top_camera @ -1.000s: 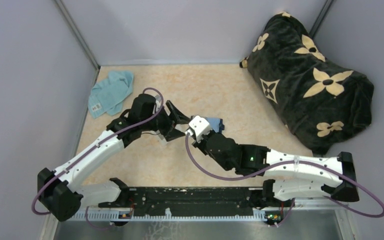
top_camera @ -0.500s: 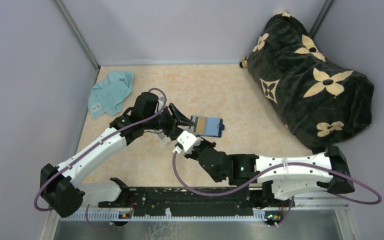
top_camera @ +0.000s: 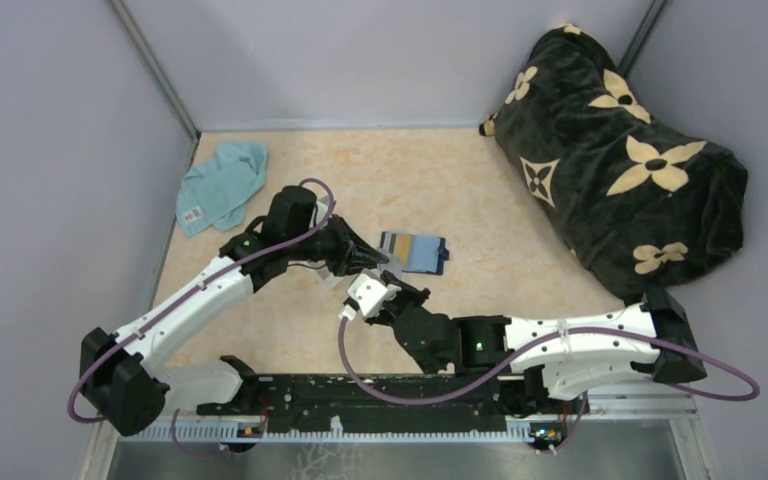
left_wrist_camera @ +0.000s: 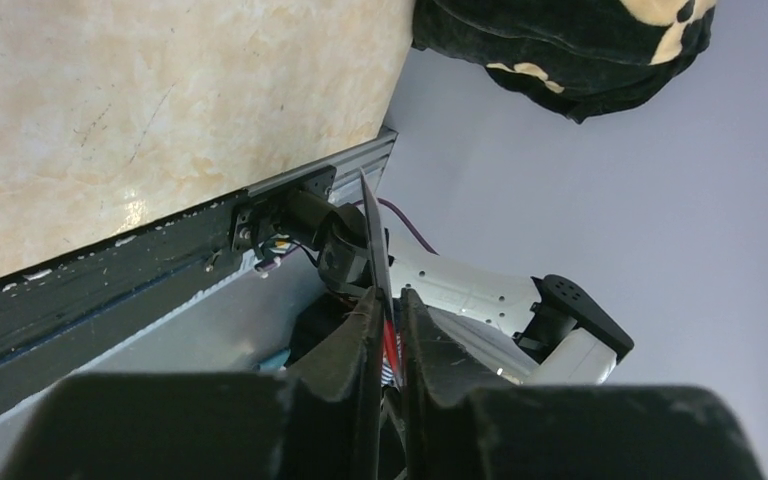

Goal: Put the credit cards into the card holder
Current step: Pick up the credit card from the storage box.

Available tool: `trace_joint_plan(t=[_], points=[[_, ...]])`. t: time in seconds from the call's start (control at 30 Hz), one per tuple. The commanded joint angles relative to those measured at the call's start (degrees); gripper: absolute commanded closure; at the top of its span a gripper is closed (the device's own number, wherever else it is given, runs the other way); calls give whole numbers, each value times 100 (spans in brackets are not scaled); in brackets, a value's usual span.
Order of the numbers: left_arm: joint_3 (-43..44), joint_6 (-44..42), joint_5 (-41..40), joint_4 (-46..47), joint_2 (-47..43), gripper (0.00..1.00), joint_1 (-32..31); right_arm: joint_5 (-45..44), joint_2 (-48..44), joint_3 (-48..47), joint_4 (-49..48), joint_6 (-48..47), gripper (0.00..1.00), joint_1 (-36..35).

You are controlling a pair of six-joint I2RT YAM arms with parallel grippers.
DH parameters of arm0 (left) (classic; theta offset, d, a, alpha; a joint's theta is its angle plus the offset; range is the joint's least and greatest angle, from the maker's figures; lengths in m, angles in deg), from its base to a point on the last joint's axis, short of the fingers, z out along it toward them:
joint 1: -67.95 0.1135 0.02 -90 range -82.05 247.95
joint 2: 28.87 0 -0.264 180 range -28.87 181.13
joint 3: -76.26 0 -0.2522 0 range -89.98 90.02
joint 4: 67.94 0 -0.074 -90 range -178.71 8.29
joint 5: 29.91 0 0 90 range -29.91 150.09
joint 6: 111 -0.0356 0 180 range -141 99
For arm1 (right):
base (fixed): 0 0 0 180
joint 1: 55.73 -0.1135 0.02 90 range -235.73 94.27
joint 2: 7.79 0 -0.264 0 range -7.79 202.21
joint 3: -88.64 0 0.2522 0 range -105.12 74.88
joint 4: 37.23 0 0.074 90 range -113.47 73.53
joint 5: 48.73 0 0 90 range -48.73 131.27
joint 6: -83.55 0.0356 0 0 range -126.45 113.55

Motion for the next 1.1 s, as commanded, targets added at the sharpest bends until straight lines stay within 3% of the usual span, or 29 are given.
trace_joint_plan(t=[0.0,0.03,0.17,0.3,0.37,0.73,0.83,1.07], points=[[-219,99,200,428,-201,92,-18,-242,27,31,-276,-118,100,-178],[-266,119,231,492,-220,99,-18,-288,23,29,-264,-111,100,-196],[-539,138,311,877,-329,100,-27,-442,66,-157,129,317,98,-248],[-980,-10,56,1509,-474,100,-14,-417,-8,-294,484,1091,68,-246],[-1135,-184,-72,1693,-413,100,-10,-396,-64,-383,778,1618,59,-248],[-1657,-1397,-745,3384,661,100,-9,-1206,-968,28,1577,4402,51,55],[-1541,-1800,-890,3778,1097,100,-4,-895,-1213,19,2058,5230,51,728],[-812,-2905,-260,4704,2482,100,116,837,-1464,455,1739,5661,54,2696]])
